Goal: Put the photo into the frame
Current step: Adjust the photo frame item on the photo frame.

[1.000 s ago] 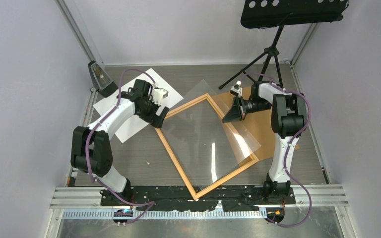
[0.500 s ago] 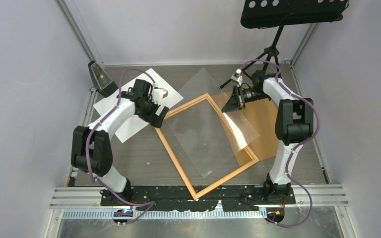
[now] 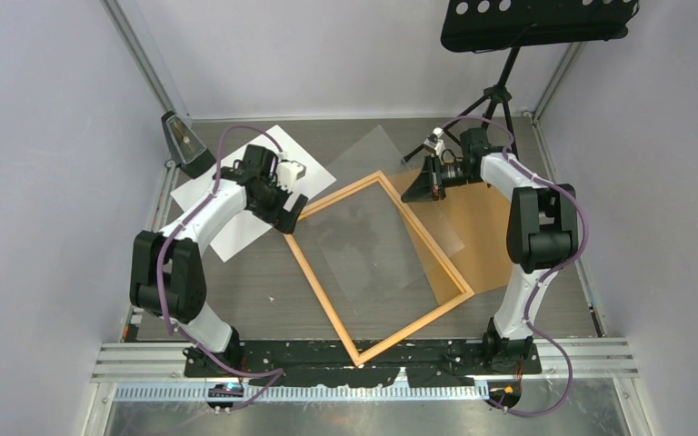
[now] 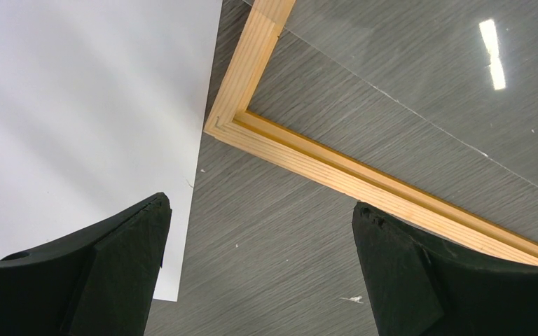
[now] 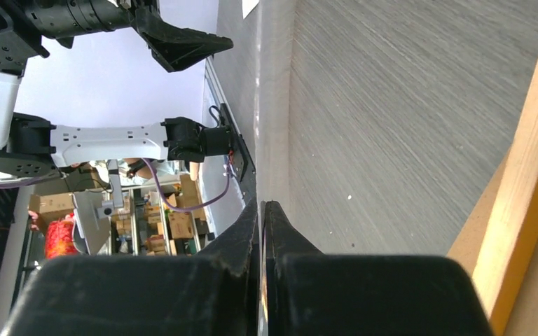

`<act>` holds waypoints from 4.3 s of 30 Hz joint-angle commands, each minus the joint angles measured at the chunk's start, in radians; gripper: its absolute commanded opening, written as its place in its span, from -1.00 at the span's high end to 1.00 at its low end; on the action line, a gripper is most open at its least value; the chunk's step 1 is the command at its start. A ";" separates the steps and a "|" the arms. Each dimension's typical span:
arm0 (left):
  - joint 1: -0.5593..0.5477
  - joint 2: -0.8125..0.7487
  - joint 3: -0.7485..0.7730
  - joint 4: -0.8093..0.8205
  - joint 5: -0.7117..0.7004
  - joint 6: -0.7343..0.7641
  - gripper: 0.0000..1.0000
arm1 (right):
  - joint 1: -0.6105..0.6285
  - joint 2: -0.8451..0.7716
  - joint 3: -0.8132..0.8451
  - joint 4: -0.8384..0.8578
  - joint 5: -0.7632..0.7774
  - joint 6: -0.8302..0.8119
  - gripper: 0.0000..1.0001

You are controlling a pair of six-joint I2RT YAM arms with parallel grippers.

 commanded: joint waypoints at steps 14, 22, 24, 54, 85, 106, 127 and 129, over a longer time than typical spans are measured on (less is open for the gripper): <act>0.018 -0.009 0.015 0.031 0.013 -0.005 -0.99 | 0.007 -0.107 -0.104 -0.197 -0.141 -0.177 0.89; 0.018 0.000 0.019 0.027 0.009 -0.006 -0.99 | 0.013 -0.078 -0.123 -0.347 -0.155 -0.353 0.89; 0.018 0.002 0.018 0.029 0.007 -0.007 -0.99 | 0.017 -0.073 -0.131 -0.345 -0.154 -0.357 0.89; 0.018 0.003 0.008 0.036 -0.005 -0.003 -0.99 | 0.009 -0.096 -0.158 -0.279 -0.221 -0.366 0.88; 0.019 0.012 0.009 0.033 -0.024 0.000 -0.99 | 0.027 0.169 0.117 -0.910 -0.282 -0.964 0.88; 0.036 0.025 0.027 0.024 -0.013 -0.003 -0.99 | 0.040 0.254 0.218 -0.911 -0.276 -0.934 0.88; 0.045 0.028 0.031 0.022 -0.012 0.004 -0.98 | 0.058 -0.009 -0.029 0.126 0.026 0.023 0.89; 0.048 0.031 0.034 0.021 -0.008 0.007 -0.98 | 0.064 0.038 0.039 -0.036 0.014 -0.077 0.88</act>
